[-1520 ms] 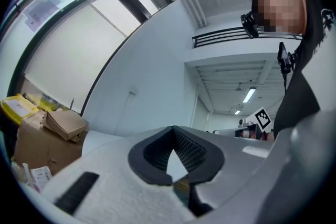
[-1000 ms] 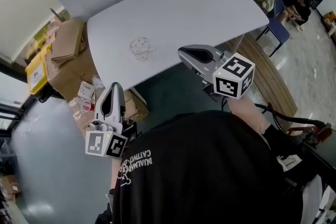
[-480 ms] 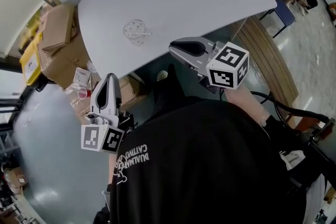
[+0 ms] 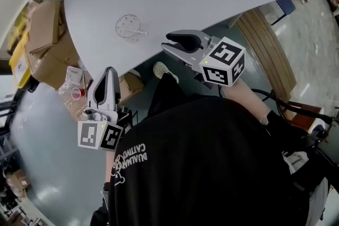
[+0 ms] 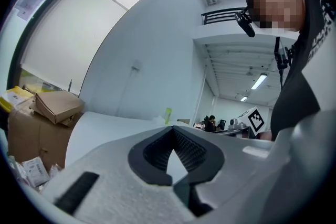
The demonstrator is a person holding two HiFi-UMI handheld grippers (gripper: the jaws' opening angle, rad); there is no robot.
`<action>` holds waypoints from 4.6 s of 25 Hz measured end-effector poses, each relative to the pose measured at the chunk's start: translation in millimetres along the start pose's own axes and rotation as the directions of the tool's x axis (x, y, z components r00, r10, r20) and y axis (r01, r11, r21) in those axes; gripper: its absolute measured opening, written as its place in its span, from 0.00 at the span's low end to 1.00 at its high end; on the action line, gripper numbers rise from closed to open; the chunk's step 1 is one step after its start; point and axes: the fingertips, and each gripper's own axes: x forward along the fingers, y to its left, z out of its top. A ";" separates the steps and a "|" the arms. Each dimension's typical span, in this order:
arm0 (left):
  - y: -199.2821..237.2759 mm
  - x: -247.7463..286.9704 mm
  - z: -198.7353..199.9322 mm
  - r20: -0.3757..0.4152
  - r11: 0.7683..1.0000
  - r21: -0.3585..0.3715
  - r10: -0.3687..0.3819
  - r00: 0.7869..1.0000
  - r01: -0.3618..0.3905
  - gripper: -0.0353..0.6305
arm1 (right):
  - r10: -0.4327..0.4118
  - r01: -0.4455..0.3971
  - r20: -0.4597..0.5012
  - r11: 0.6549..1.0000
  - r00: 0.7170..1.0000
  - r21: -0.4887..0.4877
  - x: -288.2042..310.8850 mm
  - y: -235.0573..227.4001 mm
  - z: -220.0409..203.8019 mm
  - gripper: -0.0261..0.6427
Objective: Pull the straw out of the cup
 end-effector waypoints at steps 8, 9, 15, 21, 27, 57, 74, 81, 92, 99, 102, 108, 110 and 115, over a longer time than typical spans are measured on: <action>20.0 22.0 -9.8 -0.042 1.000 -0.024 0.007 0.999 -0.008 0.06 | -0.012 0.014 -0.076 1.000 0.997 0.016 51.6 -19.4 -14.8 0.23; 22.7 24.3 -8.7 -0.043 1.000 -0.026 0.013 0.999 -0.014 0.06 | -0.007 0.008 -0.081 1.000 0.997 0.016 56.9 -20.7 -15.4 0.23; 43.3 37.0 1.2 -0.038 0.998 -0.039 0.050 0.998 -0.052 0.06 | 0.032 -0.030 -0.115 0.999 0.993 0.016 83.6 -23.7 -21.7 0.23; 45.8 42.7 3.1 -0.042 0.998 -0.034 0.057 0.997 -0.059 0.06 | 0.022 -0.026 -0.122 0.999 0.992 -0.032 86.7 -26.8 -19.0 0.16; 42.6 48.4 0.8 -0.052 0.999 -0.025 0.038 0.998 -0.039 0.06 | -0.039 0.036 -0.082 0.999 0.996 -0.035 77.9 -41.5 -12.4 0.10; -22.0 -51.6 8.6 -0.006 0.998 0.044 0.046 0.999 -0.046 0.06 | -0.174 0.156 0.199 0.982 0.964 0.103 -56.8 -2.3 39.0 0.09; 52.6 -233.7 -15.1 0.045 0.907 -0.092 0.415 0.909 -0.410 0.06 | 0.110 -0.119 0.074 0.985 0.991 0.123 57.9 115.4 10.5 0.08; 95.7 -302.9 -17.2 0.048 0.893 -0.136 0.440 0.897 -0.430 0.06 | 0.191 -0.189 -0.002 0.973 0.982 0.136 123.3 195.4 -11.0 0.08; 153.0 -401.8 -8.7 0.093 0.877 -0.168 0.468 0.879 -0.450 0.06 | 0.270 -0.266 -0.074 0.962 0.960 0.060 190.5 311.8 -24.5 0.08; 180.4 -441.2 -4.3 0.119 0.877 -0.169 0.471 0.874 -0.450 0.06 | 0.271 -0.270 -0.077 0.963 0.959 0.024 215.6 349.4 -25.9 0.08; 188.9 -455.3 -0.3 0.132 0.879 -0.162 0.471 0.872 -0.449 0.06 | 0.270 -0.270 -0.072 0.963 0.960 0.010 223.0 362.5 -25.7 0.09; 200.3 -474.1 10.4 0.153 0.882 -0.148 0.468 0.870 -0.448 0.06 | 0.266 -0.266 -0.062 0.964 0.962 0.000 235.3 379.6 -23.2 0.09; 203.0 -478.1 13.2 0.157 0.882 -0.147 0.468 0.870 -0.448 0.06 | 0.267 -0.268 -0.060 0.963 0.962 -0.004 238.3 384.1 -22.0 0.09; 206.5 -480.5 18.5 0.164 0.885 -0.144 0.463 0.871 -0.444 0.06 | 0.277 -0.278 -0.063 0.960 0.959 -0.015 243.8 392.2 -18.5 0.09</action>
